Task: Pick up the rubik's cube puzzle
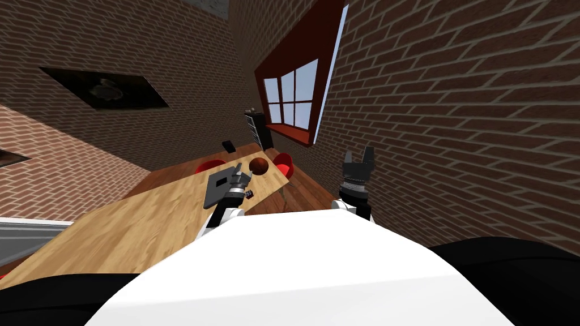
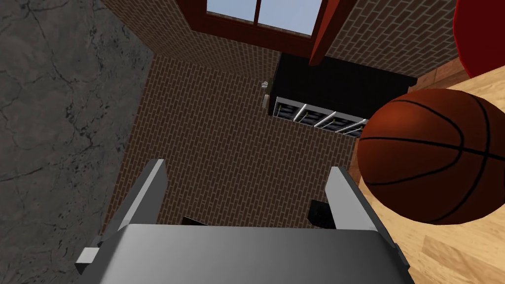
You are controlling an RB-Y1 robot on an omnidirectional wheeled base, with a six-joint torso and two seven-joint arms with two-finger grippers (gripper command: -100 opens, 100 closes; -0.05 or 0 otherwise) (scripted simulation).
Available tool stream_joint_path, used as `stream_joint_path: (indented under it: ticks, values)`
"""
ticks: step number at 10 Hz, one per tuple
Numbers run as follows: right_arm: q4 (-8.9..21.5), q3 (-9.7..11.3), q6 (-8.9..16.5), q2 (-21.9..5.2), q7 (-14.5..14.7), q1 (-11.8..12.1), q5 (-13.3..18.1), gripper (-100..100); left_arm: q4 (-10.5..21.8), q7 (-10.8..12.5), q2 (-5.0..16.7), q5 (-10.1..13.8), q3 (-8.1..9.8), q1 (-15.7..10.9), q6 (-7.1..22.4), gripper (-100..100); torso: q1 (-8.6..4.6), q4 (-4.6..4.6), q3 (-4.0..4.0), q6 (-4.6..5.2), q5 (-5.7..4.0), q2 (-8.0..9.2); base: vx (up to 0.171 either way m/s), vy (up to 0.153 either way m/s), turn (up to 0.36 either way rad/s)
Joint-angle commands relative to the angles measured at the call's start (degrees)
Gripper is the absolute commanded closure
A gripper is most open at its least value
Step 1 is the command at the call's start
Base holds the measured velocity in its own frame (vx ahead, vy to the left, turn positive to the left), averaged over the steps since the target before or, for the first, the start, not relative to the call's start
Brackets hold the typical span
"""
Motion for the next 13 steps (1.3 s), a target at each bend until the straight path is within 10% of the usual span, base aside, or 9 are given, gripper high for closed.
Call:
stream_joint_path:
  ticks: [1, 13]
  values:
    - [0.00, 0.00, 0.00, 0.00, 0.00, 0.00, 0.00, 0, 1.64, 0.46, 1.66, 2.40, 0.23, -0.58, 2.86, -100, 0.00, 0.00, 0.00, 0.00, 0.00, 0.00, 0.022, -0.047, -0.086]
    - [0.00, 0.00, 0.00, 0.00, 0.00, 0.00, 0.00, 0, 9.45, 3.35, 9.75, 13.17, 1.76, -2.62, 17.58, -100, 0.08, 0.00, 0.00, -0.02, 0.01, 0.01, 0.014, -0.033, -0.055]
